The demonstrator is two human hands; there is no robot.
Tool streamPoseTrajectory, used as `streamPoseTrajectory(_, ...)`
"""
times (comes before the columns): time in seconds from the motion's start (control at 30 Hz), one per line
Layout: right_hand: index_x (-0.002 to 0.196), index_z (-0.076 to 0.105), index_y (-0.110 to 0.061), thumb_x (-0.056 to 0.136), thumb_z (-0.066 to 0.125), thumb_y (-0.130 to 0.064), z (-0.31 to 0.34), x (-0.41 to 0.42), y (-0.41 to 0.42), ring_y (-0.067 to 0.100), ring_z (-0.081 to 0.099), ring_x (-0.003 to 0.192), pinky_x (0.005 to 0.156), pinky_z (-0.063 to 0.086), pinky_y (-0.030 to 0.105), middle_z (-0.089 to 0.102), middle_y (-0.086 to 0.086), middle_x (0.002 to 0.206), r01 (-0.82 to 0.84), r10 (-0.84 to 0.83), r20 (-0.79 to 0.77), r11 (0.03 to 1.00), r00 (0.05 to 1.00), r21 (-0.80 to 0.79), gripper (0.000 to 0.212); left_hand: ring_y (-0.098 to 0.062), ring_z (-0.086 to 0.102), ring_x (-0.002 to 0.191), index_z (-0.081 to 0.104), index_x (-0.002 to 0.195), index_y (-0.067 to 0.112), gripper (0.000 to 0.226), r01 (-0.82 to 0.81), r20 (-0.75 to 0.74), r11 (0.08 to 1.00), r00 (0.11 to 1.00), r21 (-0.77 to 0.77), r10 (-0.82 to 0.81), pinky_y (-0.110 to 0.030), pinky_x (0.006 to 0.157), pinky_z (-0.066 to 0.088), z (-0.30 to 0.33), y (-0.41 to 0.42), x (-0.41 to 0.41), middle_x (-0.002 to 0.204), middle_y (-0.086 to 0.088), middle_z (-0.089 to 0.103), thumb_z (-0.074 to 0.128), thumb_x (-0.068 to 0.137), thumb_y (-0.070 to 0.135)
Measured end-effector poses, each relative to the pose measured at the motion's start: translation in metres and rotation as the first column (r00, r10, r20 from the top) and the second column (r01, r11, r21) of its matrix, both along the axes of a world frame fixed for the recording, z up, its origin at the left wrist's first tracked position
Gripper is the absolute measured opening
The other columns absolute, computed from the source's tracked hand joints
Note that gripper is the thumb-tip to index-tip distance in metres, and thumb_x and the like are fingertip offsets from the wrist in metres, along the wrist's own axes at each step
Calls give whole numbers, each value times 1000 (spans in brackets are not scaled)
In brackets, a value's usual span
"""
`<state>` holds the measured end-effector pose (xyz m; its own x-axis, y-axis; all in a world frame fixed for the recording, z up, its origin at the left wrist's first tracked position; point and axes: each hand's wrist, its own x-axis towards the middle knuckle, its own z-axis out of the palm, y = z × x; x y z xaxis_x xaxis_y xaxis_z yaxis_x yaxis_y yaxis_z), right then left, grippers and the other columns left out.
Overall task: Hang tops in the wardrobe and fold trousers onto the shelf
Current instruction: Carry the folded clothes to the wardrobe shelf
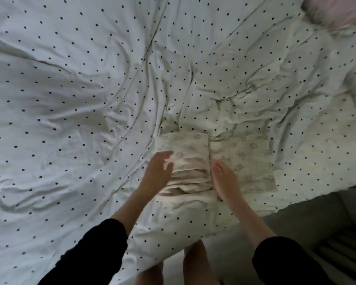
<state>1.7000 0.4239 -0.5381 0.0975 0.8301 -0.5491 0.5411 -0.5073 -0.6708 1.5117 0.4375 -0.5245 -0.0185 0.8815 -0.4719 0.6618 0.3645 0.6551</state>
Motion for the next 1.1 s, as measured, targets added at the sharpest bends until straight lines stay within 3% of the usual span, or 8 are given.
streamPoseTrajectory(0.1,131,54,-11,99,42,-14,-12,-14,-16,19,61,105,94,50,35,58,0,126,-274,271,42,946,962,173,34,-29,53,115,46,133,2,45,-143,-161,966,981,-214,110,-36,101,39,-33,-11,-31,131,-17,51,57,92,19)
streamPoseTrajectory(0.23,142,41,-16,100,42,-22,-36,-21,-25,17,34,136,112,32,33,35,3,151,-500,485,142,861,863,91,43,-30,52,119,35,140,4,62,-361,62,774,888,-520,455,-39,95,43,-56,-21,-30,131,-16,53,59,90,33)
streamPoseTrajectory(0.33,144,39,-15,100,41,-18,-40,-15,-21,6,48,113,103,39,29,32,3,153,-503,500,61,863,864,49,44,-21,54,111,43,134,8,65,-379,170,739,819,-557,548,-33,84,41,-62,-15,-20,124,-5,57,69,82,35)
streamPoseTrajectory(0.47,142,41,-13,100,41,-13,-35,0,-16,-10,44,52,57,38,10,50,8,139,-389,387,-114,921,915,2,42,-21,61,94,56,112,5,43,-366,5,845,917,-391,399,-31,79,50,-58,-9,-11,103,-6,65,75,77,23)
streamPoseTrajectory(0.73,120,60,-20,101,41,-20,8,43,-1,30,61,102,93,48,40,66,12,115,24,-42,-199,996,979,-91,28,-18,61,84,57,115,6,34,-176,134,951,967,-252,215,-30,73,52,19,19,53,96,-2,63,64,82,12)
streamPoseTrajectory(0.83,112,63,-16,101,41,-22,16,80,-2,17,63,103,92,50,32,67,5,112,364,-382,-286,924,879,-116,26,-13,60,67,56,115,8,29,-22,277,975,957,-220,84,-27,63,55,41,26,102,86,5,59,58,86,7)
streamPoseTrajectory(0.93,114,61,-13,102,38,-26,23,122,-9,17,62,104,90,48,29,65,6,115,589,-607,-335,791,720,-167,30,-17,63,91,62,114,9,25,225,419,959,898,-175,-134,-28,84,53,46,24,148,102,-2,64,54,90,8)
streamPoseTrajectory(1.1,131,52,-12,102,36,-31,15,148,-19,14,52,105,88,43,29,56,2,122,430,-439,67,895,896,118,38,-15,50,121,55,127,12,36,314,195,949,933,-28,-303,-27,107,35,13,18,149,130,-4,55,46,94,3)
